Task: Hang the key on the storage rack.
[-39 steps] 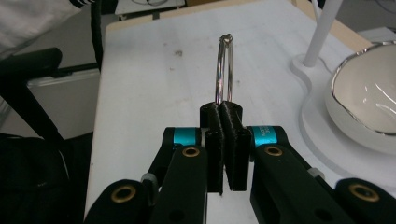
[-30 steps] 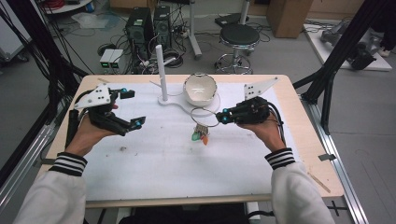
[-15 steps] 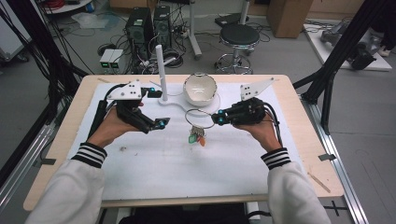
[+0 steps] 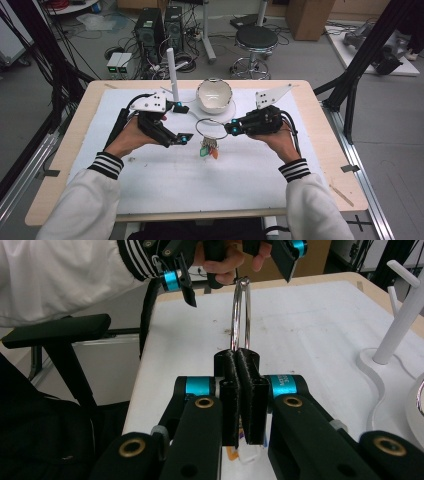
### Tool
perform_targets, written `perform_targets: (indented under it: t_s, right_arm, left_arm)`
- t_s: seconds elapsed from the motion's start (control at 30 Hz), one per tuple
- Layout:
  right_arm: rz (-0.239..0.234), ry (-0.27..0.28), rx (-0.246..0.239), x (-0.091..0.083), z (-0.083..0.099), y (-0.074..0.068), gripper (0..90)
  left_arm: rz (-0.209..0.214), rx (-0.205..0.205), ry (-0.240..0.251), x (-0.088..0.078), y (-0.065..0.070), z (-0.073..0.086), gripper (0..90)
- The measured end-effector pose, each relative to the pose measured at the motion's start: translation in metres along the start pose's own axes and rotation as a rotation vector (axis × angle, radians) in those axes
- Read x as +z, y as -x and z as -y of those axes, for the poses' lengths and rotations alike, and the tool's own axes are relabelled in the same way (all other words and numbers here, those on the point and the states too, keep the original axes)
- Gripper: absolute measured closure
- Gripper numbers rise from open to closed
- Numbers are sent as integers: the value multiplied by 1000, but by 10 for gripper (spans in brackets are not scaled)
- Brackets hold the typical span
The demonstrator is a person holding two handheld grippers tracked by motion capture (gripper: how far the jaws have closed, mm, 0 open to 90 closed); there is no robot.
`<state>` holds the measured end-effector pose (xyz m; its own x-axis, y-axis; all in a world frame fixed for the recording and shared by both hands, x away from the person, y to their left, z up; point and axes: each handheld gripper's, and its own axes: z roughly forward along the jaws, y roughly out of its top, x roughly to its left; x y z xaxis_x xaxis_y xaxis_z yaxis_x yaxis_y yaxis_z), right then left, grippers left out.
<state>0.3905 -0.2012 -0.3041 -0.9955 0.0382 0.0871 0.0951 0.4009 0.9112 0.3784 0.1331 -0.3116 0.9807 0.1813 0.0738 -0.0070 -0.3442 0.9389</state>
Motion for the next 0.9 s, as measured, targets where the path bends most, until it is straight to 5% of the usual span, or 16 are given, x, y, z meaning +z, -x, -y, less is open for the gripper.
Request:
perform_targets:
  t_s: [0.67, 0.9]
  right_arm:
    - [-27, 1, -12, 7, -3, -2, 889]
    - [-29, -7, -10, 9, -3, -1, 889]
  left_arm:
    - [94, 11, -6, 10, 1, -1, 548]
    - [78, 5, -9, 9, 2, -4, 747]
